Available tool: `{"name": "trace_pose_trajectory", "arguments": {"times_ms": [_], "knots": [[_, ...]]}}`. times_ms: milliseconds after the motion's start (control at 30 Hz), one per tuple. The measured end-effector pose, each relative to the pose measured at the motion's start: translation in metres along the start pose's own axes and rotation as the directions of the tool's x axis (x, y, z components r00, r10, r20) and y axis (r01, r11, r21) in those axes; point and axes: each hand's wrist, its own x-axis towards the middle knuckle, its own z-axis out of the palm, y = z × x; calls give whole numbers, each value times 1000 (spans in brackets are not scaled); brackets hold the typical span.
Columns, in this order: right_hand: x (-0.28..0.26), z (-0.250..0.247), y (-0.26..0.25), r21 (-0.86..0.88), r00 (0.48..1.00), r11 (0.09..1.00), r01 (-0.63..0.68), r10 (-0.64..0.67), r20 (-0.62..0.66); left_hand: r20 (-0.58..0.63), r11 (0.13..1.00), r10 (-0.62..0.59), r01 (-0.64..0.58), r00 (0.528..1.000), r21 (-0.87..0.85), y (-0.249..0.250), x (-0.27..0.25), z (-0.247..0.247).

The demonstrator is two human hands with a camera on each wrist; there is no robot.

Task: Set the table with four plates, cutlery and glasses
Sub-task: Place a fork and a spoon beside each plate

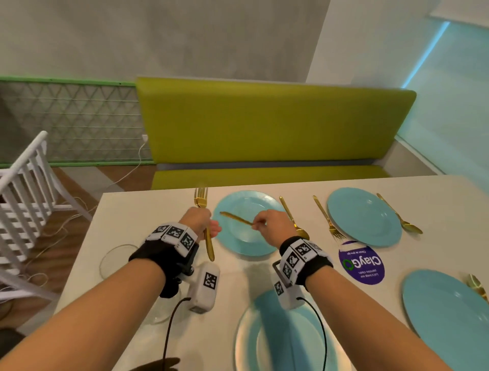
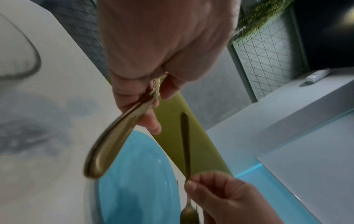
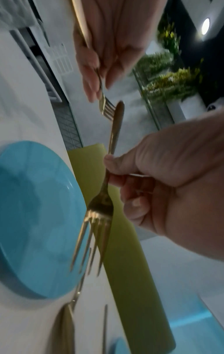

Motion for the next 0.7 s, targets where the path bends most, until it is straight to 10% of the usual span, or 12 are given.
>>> {"name": "trace_pose_trajectory", "arguments": {"times_ms": [700], "knots": [[63, 122, -80, -43, 884, 901, -432, 432, 179, 28, 997, -62, 63, 998, -33, -2, 35, -71]]}}
